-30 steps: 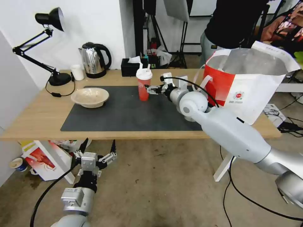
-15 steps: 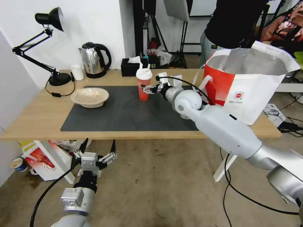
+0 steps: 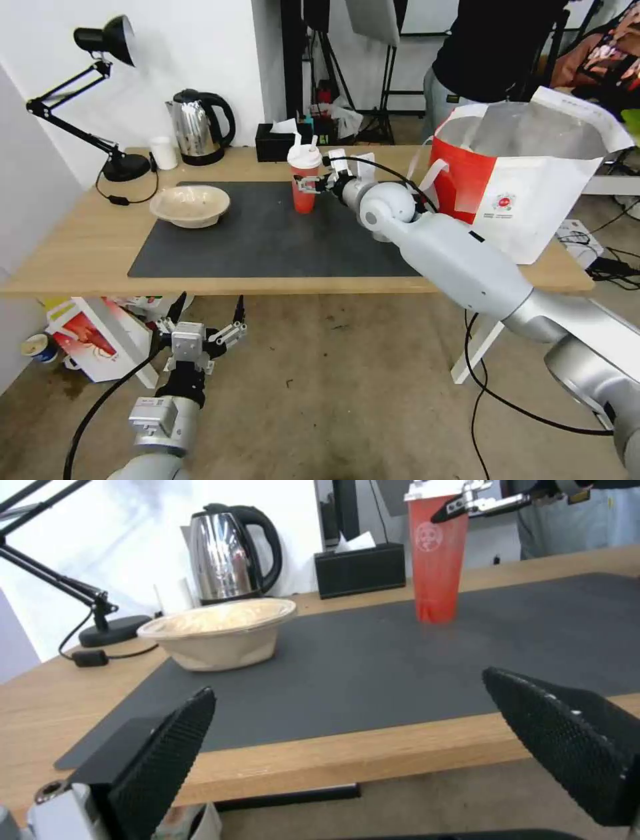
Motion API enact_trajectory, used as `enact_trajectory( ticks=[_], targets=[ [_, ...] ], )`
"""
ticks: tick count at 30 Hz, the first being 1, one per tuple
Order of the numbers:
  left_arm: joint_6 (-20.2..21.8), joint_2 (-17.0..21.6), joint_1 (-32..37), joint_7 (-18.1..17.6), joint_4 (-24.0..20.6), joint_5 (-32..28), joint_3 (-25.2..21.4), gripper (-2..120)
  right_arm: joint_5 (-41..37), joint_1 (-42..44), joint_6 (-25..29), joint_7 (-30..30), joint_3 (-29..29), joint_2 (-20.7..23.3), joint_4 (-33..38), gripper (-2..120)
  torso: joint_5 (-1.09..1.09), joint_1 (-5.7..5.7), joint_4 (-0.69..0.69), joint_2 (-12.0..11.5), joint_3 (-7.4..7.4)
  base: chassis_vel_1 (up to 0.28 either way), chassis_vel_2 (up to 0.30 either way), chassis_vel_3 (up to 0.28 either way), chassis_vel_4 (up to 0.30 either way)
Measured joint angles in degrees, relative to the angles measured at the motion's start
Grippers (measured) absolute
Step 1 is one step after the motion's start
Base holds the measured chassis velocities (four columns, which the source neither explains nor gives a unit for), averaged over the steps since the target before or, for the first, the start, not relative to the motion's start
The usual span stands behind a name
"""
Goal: Pick up the trash from the table and place it into the takeout bag.
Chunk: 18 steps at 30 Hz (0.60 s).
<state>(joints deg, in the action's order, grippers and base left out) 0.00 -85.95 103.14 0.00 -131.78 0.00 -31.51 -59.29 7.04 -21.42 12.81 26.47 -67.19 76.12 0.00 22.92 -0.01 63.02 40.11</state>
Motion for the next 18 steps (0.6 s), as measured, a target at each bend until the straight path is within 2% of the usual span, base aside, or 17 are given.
enact_trajectory(
  ticks=[18],
  targets=[
    [0.0, 0.0, 0.0, 0.0, 0.0, 0.0, 0.0, 100, 0.8, -1.2, 0.6, -2.2, 0.8, -3.0, -4.2, 100, -0.01, 0.00, 0.00, 0.0, 0.00, 0.000, 0.000, 0.000, 0.000]
  ],
)
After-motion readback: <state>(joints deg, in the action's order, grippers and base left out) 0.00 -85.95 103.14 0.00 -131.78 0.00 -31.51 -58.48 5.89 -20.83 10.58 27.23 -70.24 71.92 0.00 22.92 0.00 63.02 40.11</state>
